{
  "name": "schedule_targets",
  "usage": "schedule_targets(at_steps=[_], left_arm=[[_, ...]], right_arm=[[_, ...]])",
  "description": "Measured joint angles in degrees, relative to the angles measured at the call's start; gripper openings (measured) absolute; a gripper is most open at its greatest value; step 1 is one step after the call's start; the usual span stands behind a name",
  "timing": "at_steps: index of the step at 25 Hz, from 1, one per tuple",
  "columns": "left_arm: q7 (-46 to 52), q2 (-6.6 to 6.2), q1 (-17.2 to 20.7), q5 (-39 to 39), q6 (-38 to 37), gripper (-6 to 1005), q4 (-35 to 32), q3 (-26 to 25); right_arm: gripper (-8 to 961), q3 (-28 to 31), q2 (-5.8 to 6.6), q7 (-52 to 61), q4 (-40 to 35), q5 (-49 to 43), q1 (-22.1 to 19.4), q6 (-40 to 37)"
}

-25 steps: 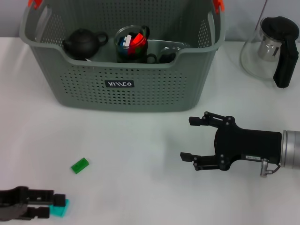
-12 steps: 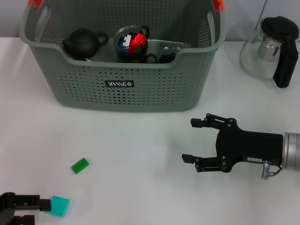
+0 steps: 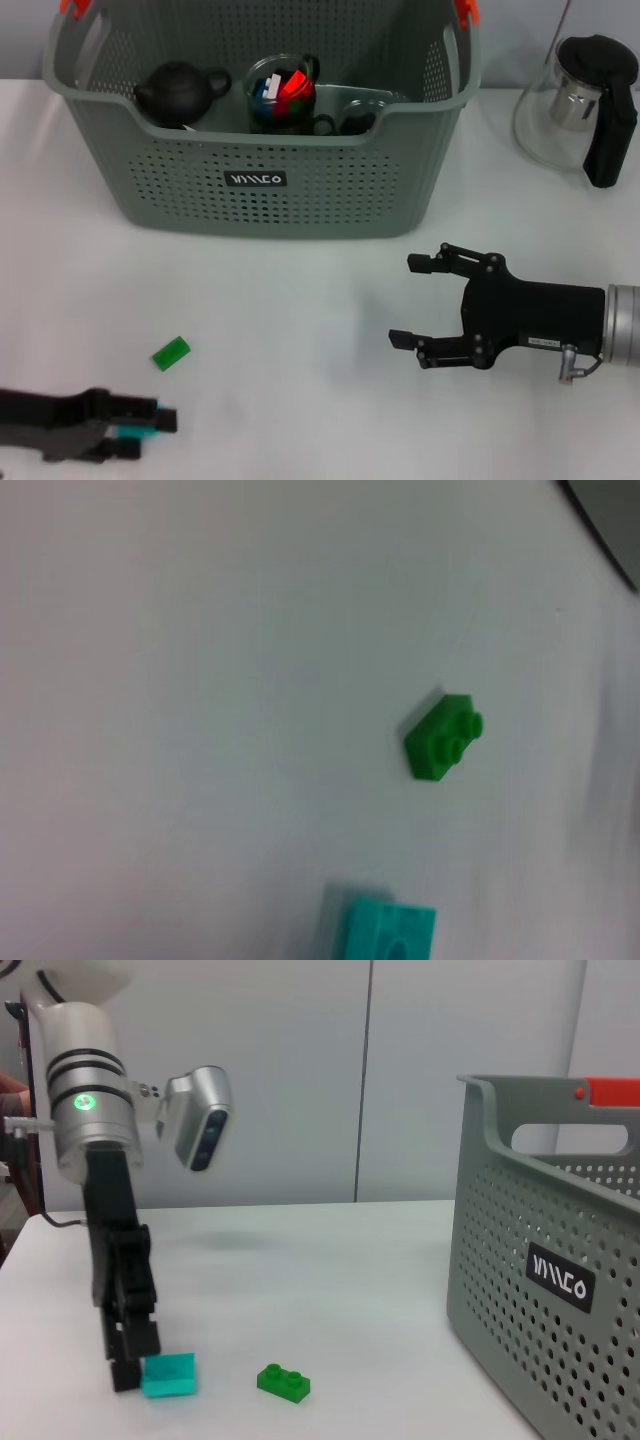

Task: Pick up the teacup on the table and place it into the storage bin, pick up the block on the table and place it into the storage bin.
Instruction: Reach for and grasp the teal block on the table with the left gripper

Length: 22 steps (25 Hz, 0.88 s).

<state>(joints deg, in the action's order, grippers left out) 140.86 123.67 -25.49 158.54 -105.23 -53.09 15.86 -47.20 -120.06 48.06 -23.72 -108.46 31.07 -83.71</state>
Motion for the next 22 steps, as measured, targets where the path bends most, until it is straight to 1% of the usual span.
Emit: schedule_targets(at_steps=[3,7,9,11,13,16,20,22], left_arm=[[-0.1,-0.12,-2.2,-0.7,2.2,762,1.3,0.4],[0.2,-0.16,-5.2,-0.9,4.3,763,1.5,0.5],[0.6,-0.61,-6.6,-0.9,5.2,764,1.5,0.5],[0.8,-1.36,-8.2,-0.9,5.5,765,2.0,0.6],[0.4,-1.67,-9.2,-1.0,5.2,765,2.5,0.7],[-1.6,-1.44,-9.5,-1.2,4.8,765,2.2,0.7],[-8.2,-1.42,-8.3,-2.9,2.6,763,1.5,0.7],[-17.9,-1.34,-6.7,-7.6,-0.5,762,-1.5,0.3]], right_arm=[[942,0.0,-0.01,0.0,0.0,0.0,-0.1,-0.1],[941,0.0,-0.07,0.0,0.0,0.0,-0.1,-0.1],[941,-0.1,-0.08,0.1,0.0,0.0,0.0,-0.1],[941,-0.1,-0.09,0.1,0.0,0.0,0.1,-0.1],[941,-0.1,-0.09,0.2,0.0,0.0,0.1,0.0],[941,0.0,-0.09,0.2,0.0,0.0,0.2,0.0],[942,0.4,-0.08,0.2,-0.3,0.3,0.5,0.0],[942,0.4,-0.12,0.3,-0.5,0.5,0.7,-0.2]])
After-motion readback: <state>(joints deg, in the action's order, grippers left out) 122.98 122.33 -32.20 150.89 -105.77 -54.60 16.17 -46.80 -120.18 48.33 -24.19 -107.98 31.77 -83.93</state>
